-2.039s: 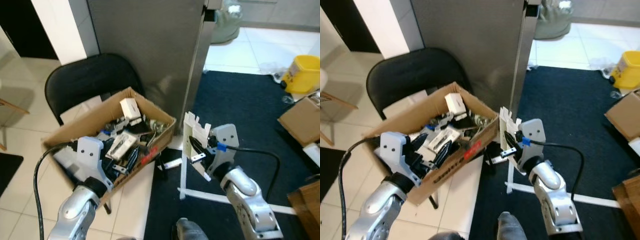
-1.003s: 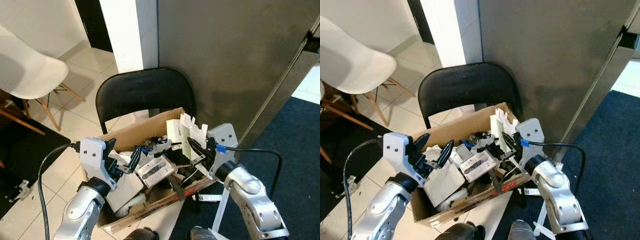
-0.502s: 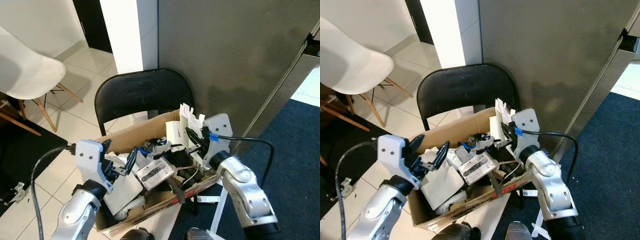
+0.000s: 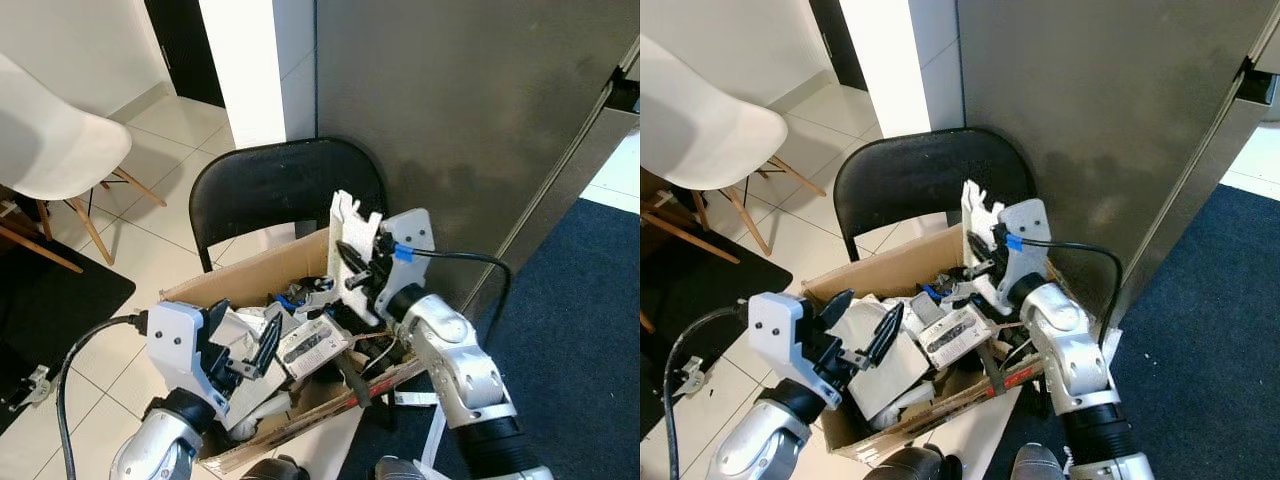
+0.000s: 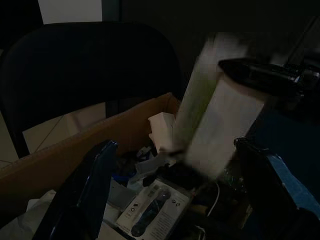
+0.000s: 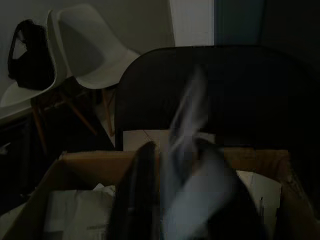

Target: Picking trash to rubbish bin

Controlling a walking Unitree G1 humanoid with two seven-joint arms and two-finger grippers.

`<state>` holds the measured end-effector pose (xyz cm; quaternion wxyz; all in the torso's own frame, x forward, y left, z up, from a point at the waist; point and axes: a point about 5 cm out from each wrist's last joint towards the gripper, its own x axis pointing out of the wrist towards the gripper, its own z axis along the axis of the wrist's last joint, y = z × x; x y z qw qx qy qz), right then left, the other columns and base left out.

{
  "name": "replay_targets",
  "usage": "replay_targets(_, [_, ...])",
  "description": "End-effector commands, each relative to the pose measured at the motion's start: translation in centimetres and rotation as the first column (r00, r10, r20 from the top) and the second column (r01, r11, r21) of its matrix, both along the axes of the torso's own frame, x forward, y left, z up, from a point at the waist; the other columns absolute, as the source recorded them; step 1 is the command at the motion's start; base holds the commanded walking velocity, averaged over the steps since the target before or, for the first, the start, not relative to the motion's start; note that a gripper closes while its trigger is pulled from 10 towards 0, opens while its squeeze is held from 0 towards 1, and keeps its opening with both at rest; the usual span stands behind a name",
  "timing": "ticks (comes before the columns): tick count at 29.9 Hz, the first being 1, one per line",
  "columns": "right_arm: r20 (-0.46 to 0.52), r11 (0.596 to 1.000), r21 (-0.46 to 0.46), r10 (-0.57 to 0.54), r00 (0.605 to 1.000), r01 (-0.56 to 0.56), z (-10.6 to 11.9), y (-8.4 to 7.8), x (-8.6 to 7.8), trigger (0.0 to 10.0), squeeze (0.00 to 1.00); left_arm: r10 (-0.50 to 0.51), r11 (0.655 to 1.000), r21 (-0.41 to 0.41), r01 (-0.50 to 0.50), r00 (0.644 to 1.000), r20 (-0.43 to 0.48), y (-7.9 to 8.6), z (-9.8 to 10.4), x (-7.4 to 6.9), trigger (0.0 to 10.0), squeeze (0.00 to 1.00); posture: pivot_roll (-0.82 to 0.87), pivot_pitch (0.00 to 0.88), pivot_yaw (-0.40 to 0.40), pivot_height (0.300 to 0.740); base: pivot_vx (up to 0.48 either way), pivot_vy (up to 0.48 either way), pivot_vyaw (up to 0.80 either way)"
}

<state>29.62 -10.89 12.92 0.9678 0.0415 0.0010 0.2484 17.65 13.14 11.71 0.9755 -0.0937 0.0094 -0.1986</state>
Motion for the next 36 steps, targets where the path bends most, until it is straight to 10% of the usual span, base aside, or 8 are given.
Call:
replay_targets(1, [-0.014,0.997,0.048,-0.056,0.998,0.056,0.1,-1.1,0.4,10.0,0.58,0.006,1.000,0.012,-0.006,1.000,-0.016,-0.1,-0.2,0.0,10.0,0.00,-0.04,0.052,0.030,0.740,0.000,0.000,0.00])
replay_targets(2, [-0.023,0.995,0.071,-0.074,0.997,0.075,0.1,-1.8,0.4,10.0,0.05,0.005,1.000,0.014,-0.005,1.000,-0.015,-0.1,-0.2,0.0,10.0,0.00,-0.04,0.053,0.030,0.740,0.000,0.000,0.00])
replay_targets(4, [-0.037,0.989,0.104,-0.102,0.994,0.106,0.2,-2.6,0.5,10.0,0.00,0.003,1.000,0.017,-0.003,1.000,-0.014,-0.1,-0.2,0.0,10.0,0.00,-0.04,0.054,0.032,0.740,0.000,0.000,0.00])
replay_targets(11, [-0.104,0.919,0.318,-0.208,0.973,0.231,0.5,-7.3,-0.5,10.0,0.00,-0.017,0.999,0.029,0.017,1.000,-0.004,-0.1,0.0,0.7,10.0,0.00,-0.07,0.057,0.040,0.740,0.000,0.000,0.00])
replay_targets(21, [-0.090,0.997,0.033,-0.064,0.994,0.067,-1.9,-4.4,-3.4,10.0,0.00,0.035,0.999,0.040,-0.036,0.999,0.022,0.7,0.3,3.2,10.0,0.00,-0.09,0.066,0.049,0.740,0.000,0.000,0.00])
replay_targets(36, [-0.142,0.983,0.154,-0.072,0.987,0.094,-1.8,-5.2,-2.8,10.0,0.00,0.026,0.999,0.025,-0.026,1.000,0.017,0.6,0.1,3.5,10.0,0.00,-0.09,0.065,0.043,0.740,0.000,0.000,0.00])
